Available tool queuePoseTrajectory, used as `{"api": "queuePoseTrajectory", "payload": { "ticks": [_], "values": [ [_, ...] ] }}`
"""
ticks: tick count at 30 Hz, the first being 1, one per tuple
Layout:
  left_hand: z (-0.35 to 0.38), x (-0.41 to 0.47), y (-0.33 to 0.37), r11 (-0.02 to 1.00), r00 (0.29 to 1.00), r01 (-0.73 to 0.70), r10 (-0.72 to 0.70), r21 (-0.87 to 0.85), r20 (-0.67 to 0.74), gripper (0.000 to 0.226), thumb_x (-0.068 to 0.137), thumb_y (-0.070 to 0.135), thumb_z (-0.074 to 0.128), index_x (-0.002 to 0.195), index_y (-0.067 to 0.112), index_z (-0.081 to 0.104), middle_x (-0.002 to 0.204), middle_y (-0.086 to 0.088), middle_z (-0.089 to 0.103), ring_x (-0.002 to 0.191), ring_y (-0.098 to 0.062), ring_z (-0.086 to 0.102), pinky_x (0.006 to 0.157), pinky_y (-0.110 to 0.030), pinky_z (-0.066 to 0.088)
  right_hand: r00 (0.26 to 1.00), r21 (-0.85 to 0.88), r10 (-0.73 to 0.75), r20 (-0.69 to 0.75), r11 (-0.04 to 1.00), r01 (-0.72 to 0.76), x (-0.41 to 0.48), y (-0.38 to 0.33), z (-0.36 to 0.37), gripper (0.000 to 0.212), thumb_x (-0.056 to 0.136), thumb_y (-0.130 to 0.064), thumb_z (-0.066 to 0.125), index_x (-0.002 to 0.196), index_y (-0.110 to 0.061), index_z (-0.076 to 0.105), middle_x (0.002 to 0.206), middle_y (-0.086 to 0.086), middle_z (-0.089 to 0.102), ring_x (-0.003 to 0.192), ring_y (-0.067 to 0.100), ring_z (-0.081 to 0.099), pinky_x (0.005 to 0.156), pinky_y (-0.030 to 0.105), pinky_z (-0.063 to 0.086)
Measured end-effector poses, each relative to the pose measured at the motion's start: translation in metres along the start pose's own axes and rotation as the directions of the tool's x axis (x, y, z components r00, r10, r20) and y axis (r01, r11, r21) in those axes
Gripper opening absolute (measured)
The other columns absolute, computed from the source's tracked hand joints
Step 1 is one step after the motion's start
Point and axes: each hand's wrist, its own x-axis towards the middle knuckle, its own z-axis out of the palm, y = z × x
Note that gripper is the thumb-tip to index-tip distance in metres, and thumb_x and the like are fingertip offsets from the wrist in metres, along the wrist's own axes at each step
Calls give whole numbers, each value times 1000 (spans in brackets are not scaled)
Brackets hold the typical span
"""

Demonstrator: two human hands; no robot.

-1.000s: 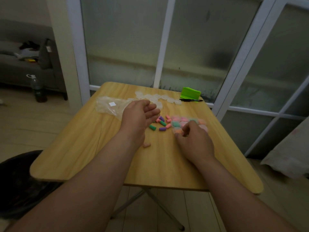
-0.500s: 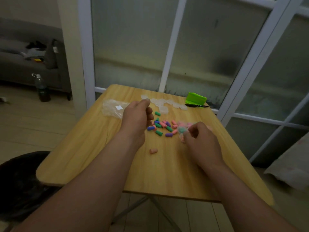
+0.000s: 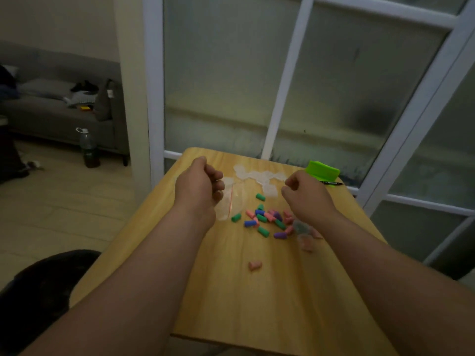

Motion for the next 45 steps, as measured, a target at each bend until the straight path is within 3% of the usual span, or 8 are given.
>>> {"api": "queuePoseTrajectory", "payload": {
  "ticks": [8, 15, 20, 28, 33, 36, 40, 45],
  "values": [
    [-2, 17, 15, 999, 999, -47, 47, -4, 19, 33, 103, 30, 52, 72, 19, 53, 62, 0, 60, 54, -15, 48, 54, -27, 38, 994, -176, 29, 104, 984, -10, 90, -7, 46, 44, 84, -35, 73, 124, -19, 65, 126, 10, 70, 117, 35, 65, 96, 44, 56],
    [-10, 27, 14, 1000, 999, -27, 27, -2, -21, 28, 101, 28, 55, 75, 18, 55, 63, 0, 61, 56, -15, 50, 54, -27, 40, 977, -310, 81, 197, 951, -16, 113, -10, 79, 36, 87, -41, 70, 116, -21, 62, 121, 6, 69, 113, 32, 64, 92, 42, 55],
    [-10, 28, 12, 1000, 1000, -10, 10, 3, -11, 28, 101, 28, 54, 76, 18, 56, 64, 0, 61, 55, -14, 51, 52, -25, 40, 980, -337, 75, 185, 941, -9, 112, -13, 83, 44, 88, -41, 69, 126, -21, 60, 128, 7, 67, 117, 31, 64, 96, 43, 55],
    [-10, 12, 5, 996, 998, 52, -53, 74, 15, 28, 103, 30, 54, 78, 17, 58, 67, -1, 63, 53, -13, 51, 51, -25, 41, 991, -112, -48, 123, 992, 62, 72, -27, 36, 52, 95, -37, 72, 139, -11, 66, 137, 12, 68, 125, 32, 63, 98, 36, 49],
    [-9, -31, -16, 959, 977, 107, -150, 261, 152, 27, 105, 28, 52, 84, 14, 61, 70, -5, 68, 55, -15, 54, 54, -27, 41, 994, 249, -89, 60, 966, 71, -29, -22, 0, 38, 93, -35, 78, 129, -32, 69, 113, -5, 70, 97, 12, 67, 79, 36, 58],
    [-9, -59, -21, 891, 932, 108, -245, 441, 266, 27, 106, 30, 52, 106, 7, 67, 82, -9, 73, 62, -17, 60, 57, -27, 48, 990, 375, -127, 55, 922, 98, -88, -22, -15, 39, 95, -32, 77, 132, -36, 67, 109, -16, 69, 93, 3, 66, 77, 36, 63],
    [-17, -86, -25, 823, 861, 78, -339, 562, 378, 39, 108, 42, 52, 114, 8, 70, 96, -12, 77, 77, -25, 70, 80, -42, 60, 985, 376, -170, 43, 916, 141, -130, -27, -29, 32, 98, -37, 73, 129, -36, 65, 110, -23, 68, 99, -7, 61, 78, 12, 49],
    [-28, -100, -29, 846, 821, 42, -333, 531, 465, 40, 108, 42, 53, 124, 9, 70, 105, -16, 79, 93, -27, 75, 90, -40, 60, 967, 421, -251, 43, 882, 211, -154, -30, -40, 37, 98, -30, 73, 132, -41, 65, 118, -23, 67, 104, 2, 62, 83, 21, 53]
  ]
}}
